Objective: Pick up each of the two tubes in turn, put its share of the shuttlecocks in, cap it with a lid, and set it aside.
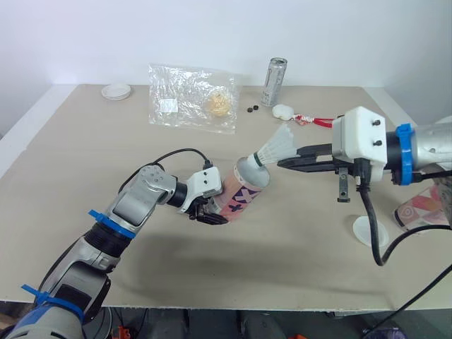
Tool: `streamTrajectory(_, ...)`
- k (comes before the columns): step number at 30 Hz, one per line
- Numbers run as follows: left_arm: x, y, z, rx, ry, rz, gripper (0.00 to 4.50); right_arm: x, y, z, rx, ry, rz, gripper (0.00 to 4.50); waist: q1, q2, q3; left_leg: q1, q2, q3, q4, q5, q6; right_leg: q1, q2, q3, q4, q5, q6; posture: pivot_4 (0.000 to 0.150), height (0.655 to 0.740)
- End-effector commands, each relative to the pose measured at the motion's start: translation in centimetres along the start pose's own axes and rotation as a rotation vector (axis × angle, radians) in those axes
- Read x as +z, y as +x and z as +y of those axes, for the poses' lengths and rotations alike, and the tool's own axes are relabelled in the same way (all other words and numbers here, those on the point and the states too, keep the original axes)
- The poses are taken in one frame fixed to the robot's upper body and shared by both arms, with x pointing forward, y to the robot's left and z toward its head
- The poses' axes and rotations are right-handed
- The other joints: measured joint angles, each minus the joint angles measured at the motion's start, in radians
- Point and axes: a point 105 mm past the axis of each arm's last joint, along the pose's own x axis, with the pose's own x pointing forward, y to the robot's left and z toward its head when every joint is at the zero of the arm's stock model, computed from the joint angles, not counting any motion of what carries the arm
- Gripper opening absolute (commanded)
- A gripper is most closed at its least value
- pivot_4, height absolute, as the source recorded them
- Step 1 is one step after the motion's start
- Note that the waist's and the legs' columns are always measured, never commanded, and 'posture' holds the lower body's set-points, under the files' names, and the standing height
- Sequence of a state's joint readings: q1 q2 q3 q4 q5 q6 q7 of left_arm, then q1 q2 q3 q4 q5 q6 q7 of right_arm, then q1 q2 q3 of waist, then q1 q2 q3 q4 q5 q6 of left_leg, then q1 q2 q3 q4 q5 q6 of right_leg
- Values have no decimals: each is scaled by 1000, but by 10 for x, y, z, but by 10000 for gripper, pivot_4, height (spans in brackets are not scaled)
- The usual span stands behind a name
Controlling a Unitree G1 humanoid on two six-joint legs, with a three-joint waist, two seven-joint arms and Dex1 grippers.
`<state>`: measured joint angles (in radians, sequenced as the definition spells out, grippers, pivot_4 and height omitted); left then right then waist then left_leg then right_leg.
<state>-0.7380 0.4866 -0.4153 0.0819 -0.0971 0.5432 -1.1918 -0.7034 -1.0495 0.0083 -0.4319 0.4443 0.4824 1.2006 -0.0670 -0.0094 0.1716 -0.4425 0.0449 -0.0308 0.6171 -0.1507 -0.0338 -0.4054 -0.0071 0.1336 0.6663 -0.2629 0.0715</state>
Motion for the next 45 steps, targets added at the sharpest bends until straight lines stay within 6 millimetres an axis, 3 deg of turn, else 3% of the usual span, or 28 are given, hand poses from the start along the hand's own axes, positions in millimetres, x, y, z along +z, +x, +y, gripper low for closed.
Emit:
streamTrajectory(1,3,-1,2,2,7,3,29471,-2,7,5,15,-58,10,600,0,0,0,0,0,0,0,0,0,0,0,0,0,0,0,1500,7400)
streamTrajectory(6,5,0,2,5,6,-2,29471,-12,18,9,33,-86,18,600,0,-1,0,0,0,0,0,0,0,0,0,0,0,0,0,1500,7400)
streamTrajectory(13,5,0,0,7,5,-5,29471,-9,31,6,54,-105,-27,600,2,-1,0,0,0,0,0,0,0,0,0,0,0,0,0,1500,7400)
streamTrajectory(16,3,0,-1,7,1,-2,29471,-6,30,4,63,-92,-46,8645,3,-1,0,0,0,0,0,0,0,0,0,0,0,0,0,1500,7400)
streamTrajectory(18,2,-1,-2,9,-2,1,29471,-5,29,3,65,-79,-63,19536,3,-1,0,0,0,0,0,0,0,0,0,0,0,0,0,1500,7400)
streamTrajectory(22,1,-2,-2,11,-4,4,29471,-1,24,0,54,-44,-91,35947,5,-1,0,0,0,0,0,0,0,0,0,0,0,1,2,1500,7400)
streamTrajectory(23,1,-2,-2,11,-4,5,29471,0,22,-1,48,-29,-101,42314,5,-1,0,0,0,0,0,0,0,0,0,0,0,2,3,1500,7400)
streamTrajectory(24,1,-2,-2,10,-4,5,29471,1,19,-3,43,-14,-111,44405,7,-1,0,0,0,0,0,0,0,0,1,-1,0,2,3,1500,7400)
streamTrajectory(32,2,-1,-2,0,5,12,29471,14,1,-15,-11,157,-215,44405,10,-1,0,0,1,0,0,0,0,0,1,-1,0,2,2,1500,7400)
streamTrajectory(37,3,0,-3,-16,28,18,29471,6,-6,-23,-44,216,-192,44405,11,-1,0,0,1,0,0,0,0,0,1,-1,0,2,2,1500,7400)
streamTrajectory(40,8,0,-4,-35,49,21,29471,-1,1,-25,-13,166,-134,44405,10,-1,0,0,1,0,0,0,0,0,1,-1,0,2,2,1500,7400)
streamTrajectory(42,11,0,-4,-44,53,20,29471,-2,7,-24,27,119,-102,36909,10,-1,0,0,1,1,0,0,0,-1,1,0,0,2,2,1500,7400)
streamTrajectory(45,10,0,-3,-48,60,28,29471,-1,21,-22,84,65,-73,22005,10,-1,0,0,1,1,-1,0,0,-2,1,-1,0,2,2,1500,7400)
